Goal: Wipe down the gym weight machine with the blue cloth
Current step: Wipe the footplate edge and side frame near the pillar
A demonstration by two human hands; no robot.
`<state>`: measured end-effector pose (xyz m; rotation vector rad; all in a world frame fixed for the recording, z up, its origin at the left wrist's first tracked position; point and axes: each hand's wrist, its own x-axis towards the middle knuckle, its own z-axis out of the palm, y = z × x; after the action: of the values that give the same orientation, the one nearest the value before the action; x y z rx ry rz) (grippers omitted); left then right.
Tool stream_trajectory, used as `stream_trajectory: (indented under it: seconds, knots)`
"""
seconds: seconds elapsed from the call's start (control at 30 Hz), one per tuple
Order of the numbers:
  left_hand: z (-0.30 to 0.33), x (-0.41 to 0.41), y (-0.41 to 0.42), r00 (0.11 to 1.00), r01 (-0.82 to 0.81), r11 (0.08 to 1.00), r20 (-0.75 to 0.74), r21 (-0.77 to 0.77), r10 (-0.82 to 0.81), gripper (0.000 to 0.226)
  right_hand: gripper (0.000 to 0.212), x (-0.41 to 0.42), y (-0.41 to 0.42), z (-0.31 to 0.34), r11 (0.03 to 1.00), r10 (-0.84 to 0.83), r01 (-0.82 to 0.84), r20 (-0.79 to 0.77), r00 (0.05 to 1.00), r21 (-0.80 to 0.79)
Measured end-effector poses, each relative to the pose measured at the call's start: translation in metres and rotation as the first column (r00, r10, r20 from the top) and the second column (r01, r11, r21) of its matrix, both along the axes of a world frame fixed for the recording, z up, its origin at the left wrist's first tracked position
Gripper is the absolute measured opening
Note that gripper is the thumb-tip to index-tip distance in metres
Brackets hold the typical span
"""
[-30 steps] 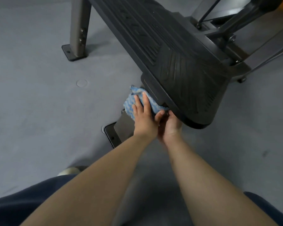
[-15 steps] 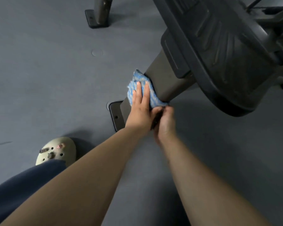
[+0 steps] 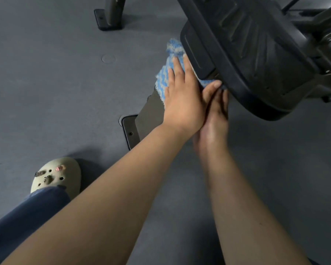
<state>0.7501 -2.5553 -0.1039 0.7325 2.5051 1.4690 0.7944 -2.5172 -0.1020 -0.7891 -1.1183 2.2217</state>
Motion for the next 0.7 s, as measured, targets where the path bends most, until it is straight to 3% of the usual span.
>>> stream_trajectory:
  seconds: [0.17, 0.3, 0.43, 0.5, 0.7]
  knots:
    - [-0.009, -0.005, -0.011, 0.995, 0.083, 0.996, -0.051, -0.032, -0.084, 0.100, 0.014, -0.006, 0.005, -0.029, 0.982, -0.018, -0.002, 0.104, 0.994, 0.188]
    - [-0.028, -0.007, -0.021, 0.991, 0.099, 0.991, -0.078, -0.089, -0.106, 0.087, 0.016, -0.003, 0.003, -0.055, 0.986, 0.052, -0.077, 0.166, 0.985, 0.147]
    - [-0.063, 0.001, -0.040, 0.994, 0.101, 0.977, 0.058, -0.190, -0.091, 0.081, 0.038, 0.008, -0.012, -0.087, 0.943, 0.086, -0.211, 0.424, 0.902, 0.258]
    - [-0.071, 0.005, -0.046, 0.991, 0.089, 0.976, 0.121, -0.200, -0.066, 0.076, 0.034, 0.010, -0.018, -0.091, 0.911, 0.040, -0.239, 0.505, 0.862, 0.336]
    - [-0.083, 0.030, -0.058, 0.996, 0.043, 0.976, 0.087, -0.213, -0.025, 0.068, 0.025, 0.020, -0.032, -0.094, 0.831, -0.171, -0.143, 0.491, 0.854, 0.538]
